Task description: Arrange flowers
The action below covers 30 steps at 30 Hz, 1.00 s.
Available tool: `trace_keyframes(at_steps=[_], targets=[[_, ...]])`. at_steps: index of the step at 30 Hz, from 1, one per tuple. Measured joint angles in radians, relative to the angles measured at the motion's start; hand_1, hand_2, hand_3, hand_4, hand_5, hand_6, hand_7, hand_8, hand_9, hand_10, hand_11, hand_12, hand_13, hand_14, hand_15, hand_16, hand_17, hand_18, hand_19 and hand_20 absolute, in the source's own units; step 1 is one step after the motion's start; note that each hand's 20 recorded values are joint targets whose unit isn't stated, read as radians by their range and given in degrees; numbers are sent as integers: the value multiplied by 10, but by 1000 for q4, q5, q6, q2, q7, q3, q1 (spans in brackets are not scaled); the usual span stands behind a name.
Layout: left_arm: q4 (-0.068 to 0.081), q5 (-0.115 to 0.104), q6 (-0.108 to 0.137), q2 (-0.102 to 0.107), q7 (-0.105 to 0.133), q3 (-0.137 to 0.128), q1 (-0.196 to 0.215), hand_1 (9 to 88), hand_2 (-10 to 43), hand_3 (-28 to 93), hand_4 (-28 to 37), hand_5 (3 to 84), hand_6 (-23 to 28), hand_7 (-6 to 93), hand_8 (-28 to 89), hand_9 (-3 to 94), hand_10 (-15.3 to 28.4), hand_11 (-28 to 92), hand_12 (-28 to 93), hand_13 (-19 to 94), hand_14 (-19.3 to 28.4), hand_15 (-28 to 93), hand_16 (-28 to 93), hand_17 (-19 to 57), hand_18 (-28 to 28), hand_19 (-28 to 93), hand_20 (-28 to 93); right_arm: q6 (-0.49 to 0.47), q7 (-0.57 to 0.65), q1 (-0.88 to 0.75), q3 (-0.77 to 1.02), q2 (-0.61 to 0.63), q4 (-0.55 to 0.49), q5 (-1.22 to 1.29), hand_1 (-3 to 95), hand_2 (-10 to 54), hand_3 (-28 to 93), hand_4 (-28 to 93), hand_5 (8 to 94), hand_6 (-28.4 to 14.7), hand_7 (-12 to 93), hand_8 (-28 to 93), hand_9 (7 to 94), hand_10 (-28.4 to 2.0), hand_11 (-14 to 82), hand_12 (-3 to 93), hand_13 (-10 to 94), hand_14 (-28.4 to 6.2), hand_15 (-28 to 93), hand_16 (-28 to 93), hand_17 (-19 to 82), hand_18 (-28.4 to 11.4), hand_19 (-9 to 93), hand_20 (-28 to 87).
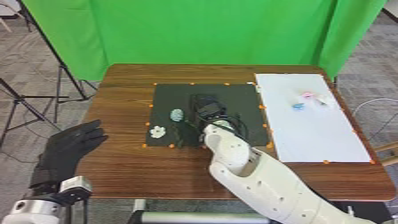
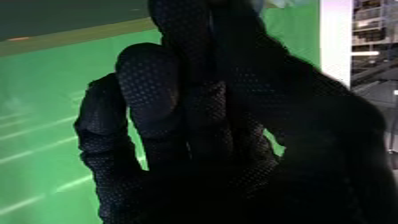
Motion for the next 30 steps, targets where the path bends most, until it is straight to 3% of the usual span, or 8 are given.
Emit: trace_keyframes(at_steps=[21, 30], targets=[[2, 1, -1, 1, -6, 7, -5, 274, 62, 831, -132, 464, 142, 146, -87, 389, 222, 368, 90, 285, 284, 599, -129, -98, 213, 565, 119, -55, 15, -2, 11, -20, 2, -3, 438, -95, 844, -283, 648, -40, 247, -132, 658, -143, 338, 254, 511, -128, 754, 280, 189, -277, 826, 436], [2, 2, 0, -1, -10, 7, -4, 274, 62, 832, -131, 464, 142, 147, -87, 389, 222, 369, 90, 286, 284, 602, -128, -98, 213, 565, 119, -61, 15, 6, -5, -13, 1, -8, 402, -95, 881, -283, 612, -55, 236, -145, 588, -187, 364, 180, 467, -179, 780, 199, 149, -282, 795, 431]])
